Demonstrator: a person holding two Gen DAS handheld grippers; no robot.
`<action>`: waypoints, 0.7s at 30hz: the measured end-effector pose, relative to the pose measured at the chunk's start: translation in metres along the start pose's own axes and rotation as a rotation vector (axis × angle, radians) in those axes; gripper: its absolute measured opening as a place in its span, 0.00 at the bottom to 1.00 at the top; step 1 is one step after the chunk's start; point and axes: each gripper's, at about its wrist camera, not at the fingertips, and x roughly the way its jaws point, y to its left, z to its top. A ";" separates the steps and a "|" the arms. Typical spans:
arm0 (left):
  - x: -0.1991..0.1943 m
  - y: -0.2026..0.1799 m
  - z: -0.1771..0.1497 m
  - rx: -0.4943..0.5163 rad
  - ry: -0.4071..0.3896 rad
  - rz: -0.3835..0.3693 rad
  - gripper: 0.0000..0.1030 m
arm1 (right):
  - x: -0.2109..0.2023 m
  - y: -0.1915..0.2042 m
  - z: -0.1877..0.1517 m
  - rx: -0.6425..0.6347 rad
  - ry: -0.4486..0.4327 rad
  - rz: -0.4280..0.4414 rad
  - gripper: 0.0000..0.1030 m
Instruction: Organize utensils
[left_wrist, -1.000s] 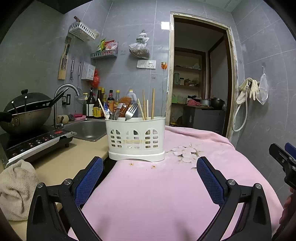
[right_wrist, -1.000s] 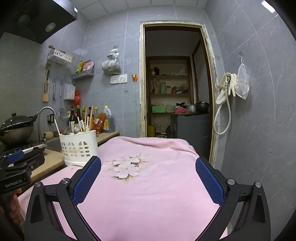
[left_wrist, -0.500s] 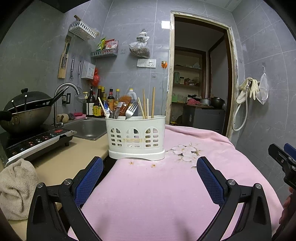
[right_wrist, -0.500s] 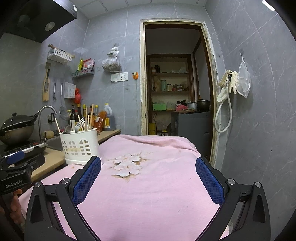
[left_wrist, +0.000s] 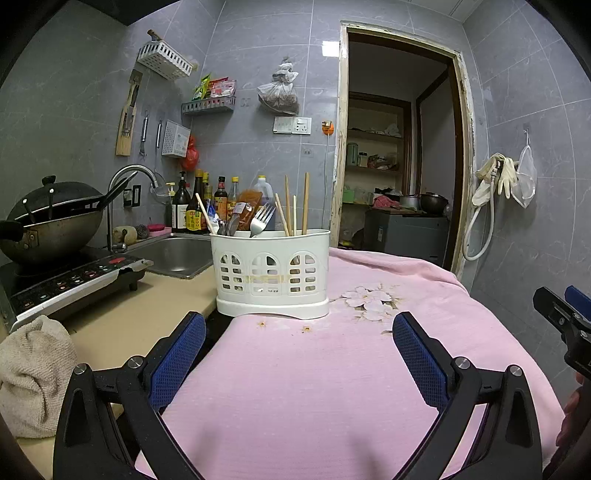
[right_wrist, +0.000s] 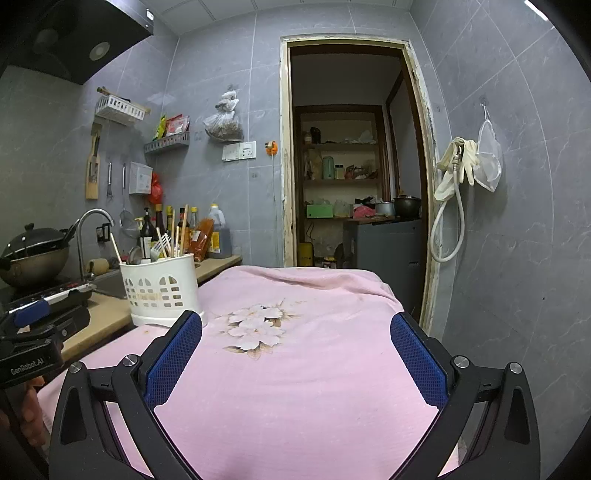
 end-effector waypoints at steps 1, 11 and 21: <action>0.000 0.000 0.000 0.000 -0.001 0.001 0.97 | 0.000 -0.001 0.000 0.000 0.000 0.001 1.00; 0.000 0.001 0.000 0.000 0.005 -0.003 0.97 | 0.000 -0.001 0.000 0.004 0.004 0.001 1.00; 0.000 0.002 0.000 0.004 0.006 -0.004 0.97 | 0.001 -0.002 0.000 0.008 0.010 0.001 1.00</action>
